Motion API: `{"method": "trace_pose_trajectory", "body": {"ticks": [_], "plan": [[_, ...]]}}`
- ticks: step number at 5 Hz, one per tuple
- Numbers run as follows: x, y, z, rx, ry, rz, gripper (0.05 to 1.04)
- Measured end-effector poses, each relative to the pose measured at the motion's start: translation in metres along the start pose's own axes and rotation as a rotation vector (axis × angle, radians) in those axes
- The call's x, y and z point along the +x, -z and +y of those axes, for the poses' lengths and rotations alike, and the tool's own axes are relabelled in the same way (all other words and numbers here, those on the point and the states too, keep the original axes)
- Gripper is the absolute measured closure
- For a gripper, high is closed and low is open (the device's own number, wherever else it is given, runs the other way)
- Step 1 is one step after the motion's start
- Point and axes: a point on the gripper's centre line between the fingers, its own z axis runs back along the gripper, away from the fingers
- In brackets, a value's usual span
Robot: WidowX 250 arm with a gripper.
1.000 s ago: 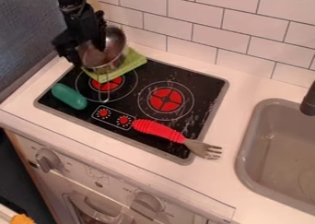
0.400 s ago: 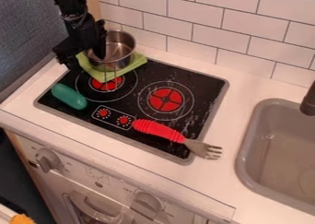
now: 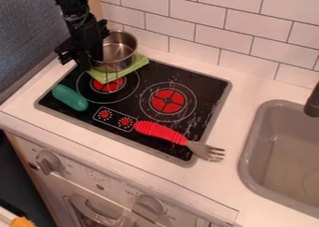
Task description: Moved the silver pot to the right burner
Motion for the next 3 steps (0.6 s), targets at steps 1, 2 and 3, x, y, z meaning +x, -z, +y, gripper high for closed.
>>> {"method": "trace_pose_trajectory", "body": {"ticks": [1, 2, 3], "plan": [[0.001, 0.0, 0.0002, -0.003, 0.002, -0.001, 0.946], [0.0015, 0.0003, 0.0, -0.006, 0.012, -0.001, 1.001], [0.0027, -0.0019, -0.0005, -0.007, 0.014, 0.004, 1.002]]}}
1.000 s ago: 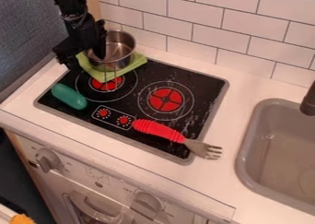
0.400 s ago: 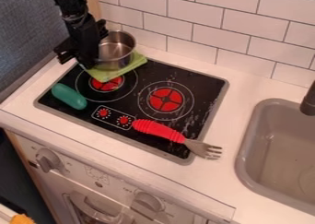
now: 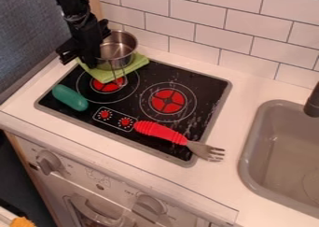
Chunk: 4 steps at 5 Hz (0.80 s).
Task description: Moved the silver pot to the right burner
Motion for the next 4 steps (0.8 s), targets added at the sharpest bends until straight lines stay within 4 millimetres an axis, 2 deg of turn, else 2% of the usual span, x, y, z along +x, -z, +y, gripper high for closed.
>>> {"method": "trace_pose_trajectory", "body": {"ticks": [1, 2, 3, 4], "plan": [[0.01, -0.008, 0.005, 0.019, 0.024, 0.0, 1.002], [0.027, -0.027, 0.021, 0.078, 0.057, 0.006, 1.002], [0.056, -0.04, 0.036, 0.124, 0.137, -0.005, 1.002], [0.091, -0.036, 0.047, 0.14, 0.218, -0.038, 1.002]]}}
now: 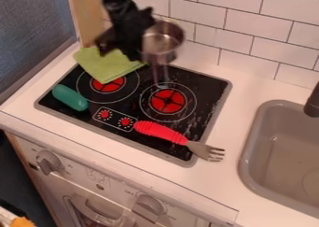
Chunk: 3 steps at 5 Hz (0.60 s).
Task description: Moved the silver pot to the right burner
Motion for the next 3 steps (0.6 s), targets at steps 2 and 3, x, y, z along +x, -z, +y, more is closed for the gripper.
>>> {"method": "trace_pose_trajectory", "body": {"ticks": [2, 3], "plan": [[0.045, 0.01, 0.022, 0.025, 0.151, -0.041, 1.002], [0.058, 0.023, 0.022, 0.005, 0.183, -0.067, 1.002]]}}
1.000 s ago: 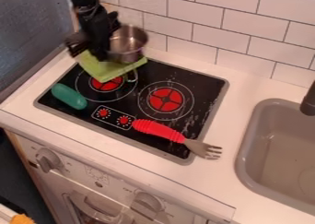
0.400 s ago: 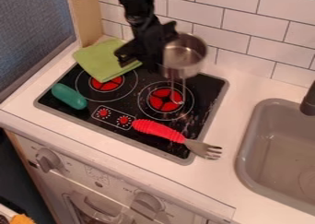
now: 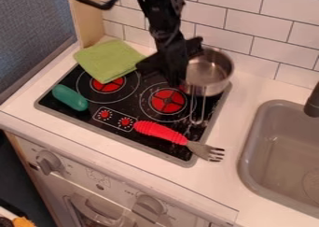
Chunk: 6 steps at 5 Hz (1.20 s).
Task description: Moved the silver pot to the right burner
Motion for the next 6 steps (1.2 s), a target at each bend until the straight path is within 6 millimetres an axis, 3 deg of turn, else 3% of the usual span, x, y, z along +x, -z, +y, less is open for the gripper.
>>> {"method": "trace_pose_trajectory", "body": {"ticks": [2, 3, 5, 6], "plan": [[0.003, 0.017, -0.005, -0.037, -0.001, -0.022, 0.967], [0.005, 0.017, -0.006, -0.05, -0.023, -0.027, 0.778], [0.007, 0.015, -0.006, -0.059, -0.014, -0.056, 0.197], [-0.003, -0.013, -0.002, -0.037, -0.019, -0.032, 0.077]]}}
